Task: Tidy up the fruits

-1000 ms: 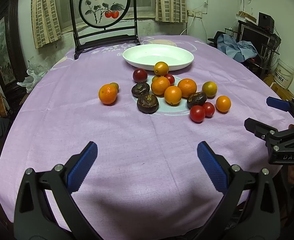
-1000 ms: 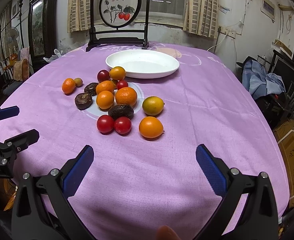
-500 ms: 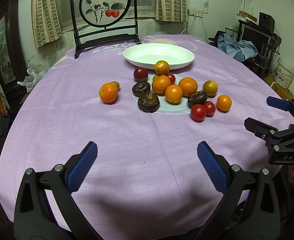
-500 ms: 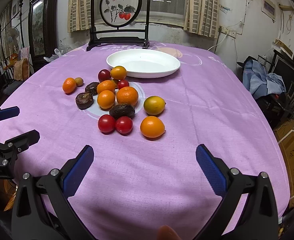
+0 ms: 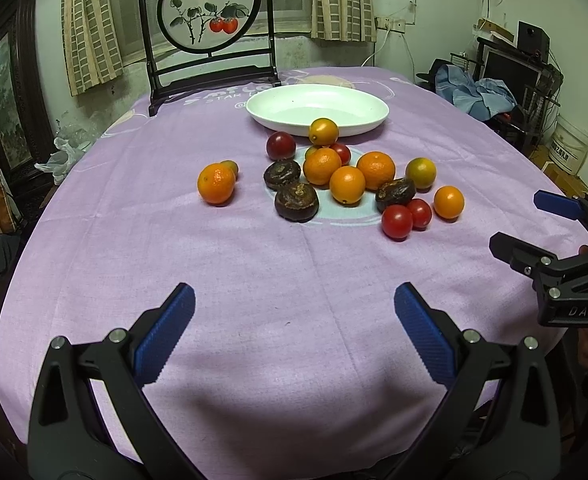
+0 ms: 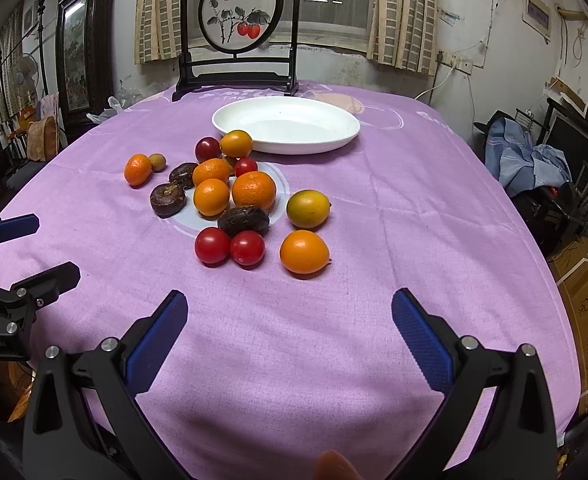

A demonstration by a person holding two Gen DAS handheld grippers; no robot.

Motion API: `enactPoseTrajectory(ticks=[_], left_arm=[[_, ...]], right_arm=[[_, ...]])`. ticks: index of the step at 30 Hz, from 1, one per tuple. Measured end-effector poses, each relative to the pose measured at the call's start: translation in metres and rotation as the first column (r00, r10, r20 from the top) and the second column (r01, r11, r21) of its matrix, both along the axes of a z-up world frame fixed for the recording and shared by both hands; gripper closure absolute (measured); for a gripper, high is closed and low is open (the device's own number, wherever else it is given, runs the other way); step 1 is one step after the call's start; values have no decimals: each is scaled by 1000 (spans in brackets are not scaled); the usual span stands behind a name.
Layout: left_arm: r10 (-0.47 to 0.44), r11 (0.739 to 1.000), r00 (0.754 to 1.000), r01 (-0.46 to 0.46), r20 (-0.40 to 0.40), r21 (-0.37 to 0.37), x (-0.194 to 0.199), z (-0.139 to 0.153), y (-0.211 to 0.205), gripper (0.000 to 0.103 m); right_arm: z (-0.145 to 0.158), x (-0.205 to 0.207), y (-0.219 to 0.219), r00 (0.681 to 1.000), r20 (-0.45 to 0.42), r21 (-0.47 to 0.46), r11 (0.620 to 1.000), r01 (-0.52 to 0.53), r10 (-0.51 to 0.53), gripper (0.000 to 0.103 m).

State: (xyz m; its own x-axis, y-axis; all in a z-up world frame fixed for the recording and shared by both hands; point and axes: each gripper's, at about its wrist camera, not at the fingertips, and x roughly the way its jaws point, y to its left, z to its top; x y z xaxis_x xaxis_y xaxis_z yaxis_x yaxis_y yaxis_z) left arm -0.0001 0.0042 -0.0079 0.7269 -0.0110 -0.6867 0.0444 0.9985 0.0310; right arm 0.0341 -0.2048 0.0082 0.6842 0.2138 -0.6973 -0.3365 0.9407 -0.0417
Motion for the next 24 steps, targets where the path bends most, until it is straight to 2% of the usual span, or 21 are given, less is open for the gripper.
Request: enactPoseTrajectory(ticks=[14,24], left_arm=[[6,1000,1000,-6,-15,-4,3,-6,2,2],[-3,999,1000,3,-13,-45,8,-20,14,2]], right_arm=[[-7,3,0,1000,-18,-4,1000,1,-1,1],[-26,18,-1,997,-75,35,999,-21,24,1]])
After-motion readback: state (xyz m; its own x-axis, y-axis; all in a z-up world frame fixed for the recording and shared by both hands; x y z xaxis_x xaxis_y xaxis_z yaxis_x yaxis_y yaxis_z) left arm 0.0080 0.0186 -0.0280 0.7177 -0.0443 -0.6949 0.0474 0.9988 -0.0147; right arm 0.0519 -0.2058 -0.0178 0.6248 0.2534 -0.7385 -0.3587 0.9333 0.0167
